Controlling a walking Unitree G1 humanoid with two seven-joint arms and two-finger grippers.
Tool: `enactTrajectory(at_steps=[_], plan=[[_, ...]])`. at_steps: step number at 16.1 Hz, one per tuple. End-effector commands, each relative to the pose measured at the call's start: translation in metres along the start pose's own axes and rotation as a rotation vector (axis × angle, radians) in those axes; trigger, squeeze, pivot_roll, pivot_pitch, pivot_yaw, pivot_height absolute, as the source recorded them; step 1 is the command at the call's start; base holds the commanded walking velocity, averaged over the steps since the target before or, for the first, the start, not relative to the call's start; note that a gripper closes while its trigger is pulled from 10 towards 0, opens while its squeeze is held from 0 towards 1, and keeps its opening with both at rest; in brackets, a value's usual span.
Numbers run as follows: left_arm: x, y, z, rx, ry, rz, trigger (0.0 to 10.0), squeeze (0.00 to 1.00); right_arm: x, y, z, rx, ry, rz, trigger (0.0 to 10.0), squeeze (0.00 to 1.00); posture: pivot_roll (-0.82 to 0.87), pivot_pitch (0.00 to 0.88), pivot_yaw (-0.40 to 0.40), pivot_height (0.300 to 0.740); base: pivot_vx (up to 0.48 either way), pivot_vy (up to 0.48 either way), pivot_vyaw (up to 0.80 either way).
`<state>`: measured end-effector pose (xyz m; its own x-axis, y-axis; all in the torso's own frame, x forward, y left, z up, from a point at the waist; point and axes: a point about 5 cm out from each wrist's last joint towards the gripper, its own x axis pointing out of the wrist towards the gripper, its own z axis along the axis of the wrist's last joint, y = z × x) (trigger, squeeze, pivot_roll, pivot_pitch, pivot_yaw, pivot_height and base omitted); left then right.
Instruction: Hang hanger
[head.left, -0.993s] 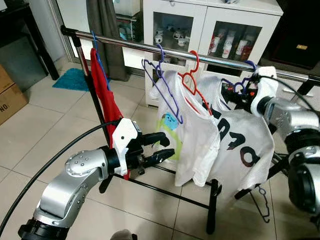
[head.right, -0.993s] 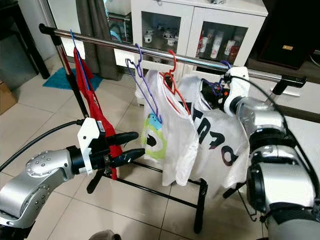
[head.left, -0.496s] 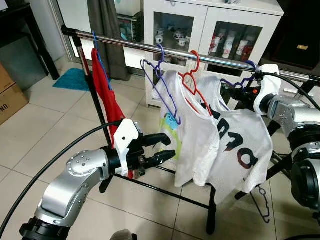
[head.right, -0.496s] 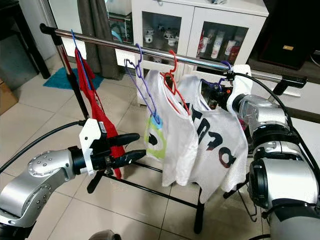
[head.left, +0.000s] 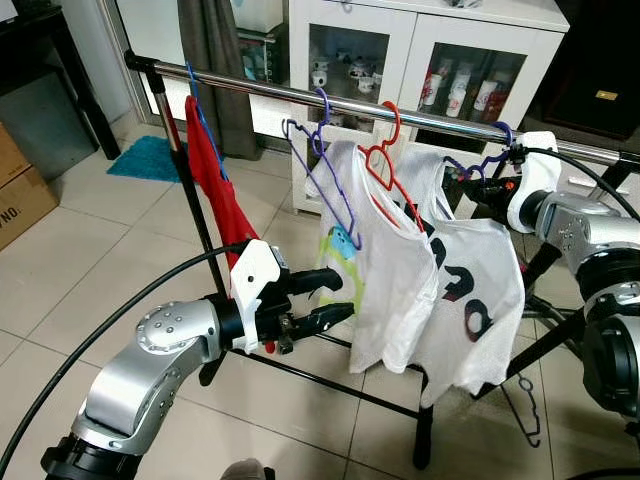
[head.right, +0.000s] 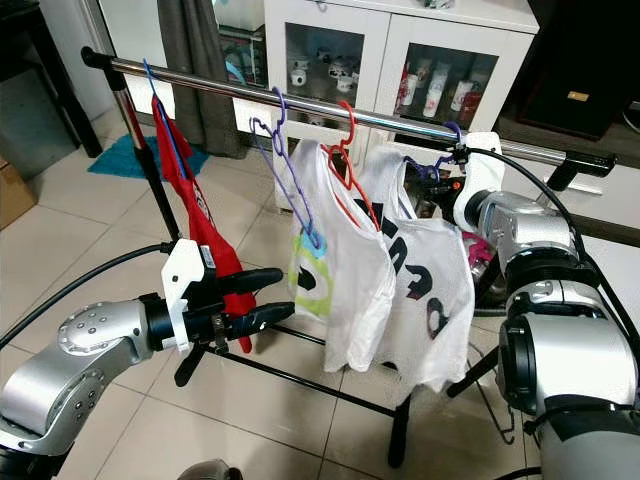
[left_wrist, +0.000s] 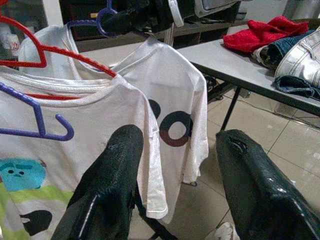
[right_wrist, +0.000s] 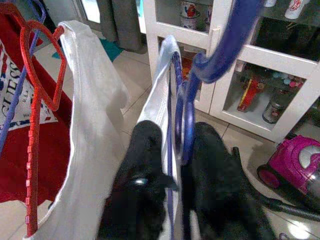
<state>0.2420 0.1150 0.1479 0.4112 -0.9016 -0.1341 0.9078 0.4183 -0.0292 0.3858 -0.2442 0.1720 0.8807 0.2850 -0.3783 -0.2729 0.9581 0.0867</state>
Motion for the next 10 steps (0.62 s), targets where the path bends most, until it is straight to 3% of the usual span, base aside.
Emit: enactTrajectory(at_steps=[1,10], plan=[[0.002,0.002,0.002,0.02,0.005,-0.008,10.0,0.0,-0.002,-0.002,0.006,-0.001,-0.006,0.002,0.0,0.0,0.02,0.0,-0.001,0.74,0.0,0.0,0.0],[0.013,0.011,0.003,0.048,0.014,0.036,10.0,0.0,-0.007,-0.008,0.012,-0.021,-0.051,-0.013,0.0,0.0,0.01,0.0,0.011,0.74,0.0,0.0,0.0]])
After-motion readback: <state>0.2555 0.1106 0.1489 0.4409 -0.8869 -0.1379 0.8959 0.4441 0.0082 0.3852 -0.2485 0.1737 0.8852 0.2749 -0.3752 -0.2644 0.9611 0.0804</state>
